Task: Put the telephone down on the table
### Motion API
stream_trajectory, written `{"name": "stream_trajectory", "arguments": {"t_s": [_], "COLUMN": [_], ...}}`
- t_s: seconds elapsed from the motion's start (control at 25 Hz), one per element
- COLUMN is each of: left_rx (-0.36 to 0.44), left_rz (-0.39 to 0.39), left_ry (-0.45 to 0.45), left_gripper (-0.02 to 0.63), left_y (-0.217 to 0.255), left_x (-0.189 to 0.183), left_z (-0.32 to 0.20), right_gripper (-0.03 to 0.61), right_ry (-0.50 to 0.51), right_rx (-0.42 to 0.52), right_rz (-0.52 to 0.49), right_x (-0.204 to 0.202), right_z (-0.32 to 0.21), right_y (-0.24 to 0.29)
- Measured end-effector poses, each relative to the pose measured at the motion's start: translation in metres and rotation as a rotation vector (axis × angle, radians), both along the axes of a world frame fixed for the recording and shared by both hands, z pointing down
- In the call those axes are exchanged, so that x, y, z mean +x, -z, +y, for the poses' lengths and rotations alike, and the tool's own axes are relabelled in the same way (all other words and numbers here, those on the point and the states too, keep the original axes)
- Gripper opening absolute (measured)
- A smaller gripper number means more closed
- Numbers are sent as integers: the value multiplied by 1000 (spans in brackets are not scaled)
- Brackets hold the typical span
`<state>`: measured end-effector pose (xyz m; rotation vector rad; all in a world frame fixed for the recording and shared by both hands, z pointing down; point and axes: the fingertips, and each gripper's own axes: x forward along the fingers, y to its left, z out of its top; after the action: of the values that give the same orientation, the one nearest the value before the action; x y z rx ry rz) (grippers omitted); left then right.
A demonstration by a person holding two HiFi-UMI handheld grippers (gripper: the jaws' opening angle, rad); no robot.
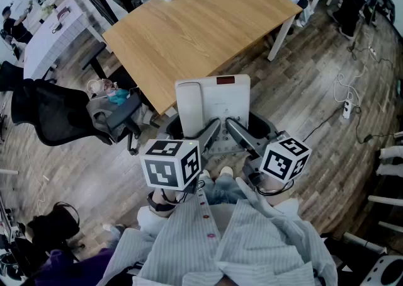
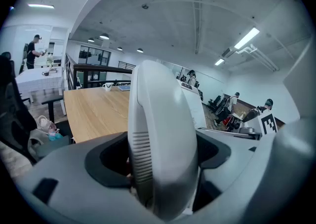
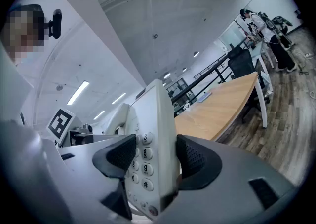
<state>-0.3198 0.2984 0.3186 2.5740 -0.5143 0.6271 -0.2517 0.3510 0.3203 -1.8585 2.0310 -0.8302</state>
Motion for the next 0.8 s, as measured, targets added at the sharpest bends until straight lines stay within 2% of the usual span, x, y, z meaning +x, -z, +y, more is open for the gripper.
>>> {"name": "stream_trajectory", "arguments": {"t_s": [0.28, 0.8], "left_rx": [7, 23], "left_rz": [7, 18], "left_ry": [9, 11], "left_gripper": [393, 393], "left_y": [4, 3], "left_x": [7, 15], "left_z": [4, 42], "right_gripper": [262, 264], "right_ry": [6, 14], "right_rx": [9, 20], "right_rz": [2, 10], "right_x": [7, 16], "right_z": [3, 40], "right_y": [4, 3]}}
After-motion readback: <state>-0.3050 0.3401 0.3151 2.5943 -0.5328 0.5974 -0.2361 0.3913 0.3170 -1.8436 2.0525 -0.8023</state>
